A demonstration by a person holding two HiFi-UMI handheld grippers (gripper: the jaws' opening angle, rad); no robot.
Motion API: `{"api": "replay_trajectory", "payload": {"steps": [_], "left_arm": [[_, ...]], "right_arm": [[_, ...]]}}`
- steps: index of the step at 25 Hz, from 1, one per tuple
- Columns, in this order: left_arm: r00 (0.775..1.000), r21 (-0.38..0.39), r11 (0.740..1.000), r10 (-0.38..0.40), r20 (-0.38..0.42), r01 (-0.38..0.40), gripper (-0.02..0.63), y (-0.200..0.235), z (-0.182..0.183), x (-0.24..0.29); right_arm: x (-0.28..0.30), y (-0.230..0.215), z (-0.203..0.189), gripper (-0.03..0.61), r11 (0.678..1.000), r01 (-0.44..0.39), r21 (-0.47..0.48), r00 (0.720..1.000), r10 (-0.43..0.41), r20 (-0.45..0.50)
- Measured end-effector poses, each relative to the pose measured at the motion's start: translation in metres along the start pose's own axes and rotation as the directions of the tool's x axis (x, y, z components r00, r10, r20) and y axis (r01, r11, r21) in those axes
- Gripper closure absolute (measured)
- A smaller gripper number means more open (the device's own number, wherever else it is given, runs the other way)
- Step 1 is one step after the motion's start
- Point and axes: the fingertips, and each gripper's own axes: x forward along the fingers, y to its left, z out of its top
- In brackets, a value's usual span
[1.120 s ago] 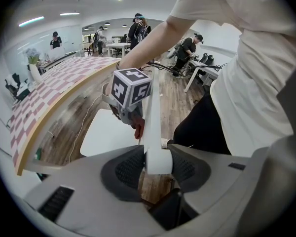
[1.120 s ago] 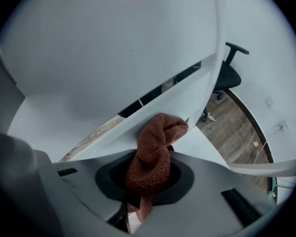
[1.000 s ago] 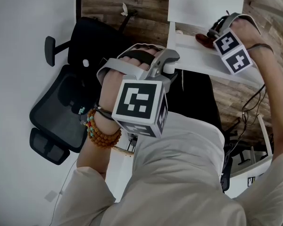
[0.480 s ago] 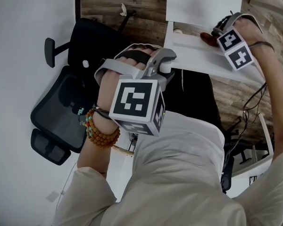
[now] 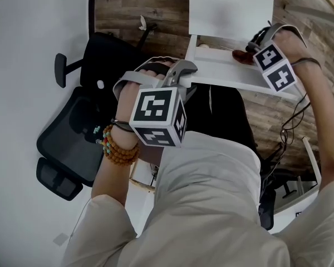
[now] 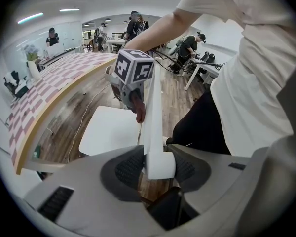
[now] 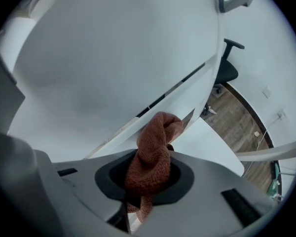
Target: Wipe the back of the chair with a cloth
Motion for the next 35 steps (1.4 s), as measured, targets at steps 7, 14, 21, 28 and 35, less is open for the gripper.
{"api": "replay_trajectory", "payload": {"steps": [7, 14, 21, 28, 35], "left_arm": [[1.000, -0.007, 1.000, -0.008, -0.012, 0.008, 0.432, 0.000, 0.000, 0.003], [1.000, -0.012, 1.000, -0.009, -0.025, 0.009, 0.431, 0.001, 0.001, 0.005], [0.999, -0.012, 1.000, -0.014, -0.043, 0.013, 0.430, 0.001, 0.000, 0.007], [0.999, -0.026, 1.000, -0.018, -0.038, 0.017, 0.428, 0.001, -0.002, 0.005], [0.998, -0.007, 1.000, -0.006, -0.064, 0.005, 0.428, 0.002, -0.001, 0.009]], "right_arm": [[-0.033, 0.013, 0.008, 0.495, 1.000, 0.026, -0.004, 1.000, -0.026, 0.004], [-0.066, 0.025, 0.019, 0.495, 0.998, 0.061, -0.022, 0.998, -0.061, 0.000], [-0.091, 0.038, 0.027, 0.495, 0.995, 0.087, -0.048, 0.996, -0.089, -0.024], [-0.097, 0.047, 0.024, 0.495, 0.996, 0.082, -0.045, 0.995, -0.084, -0.046], [-0.077, 0.050, 0.009, 0.495, 0.998, 0.061, -0.025, 0.996, -0.062, -0.059]]}}
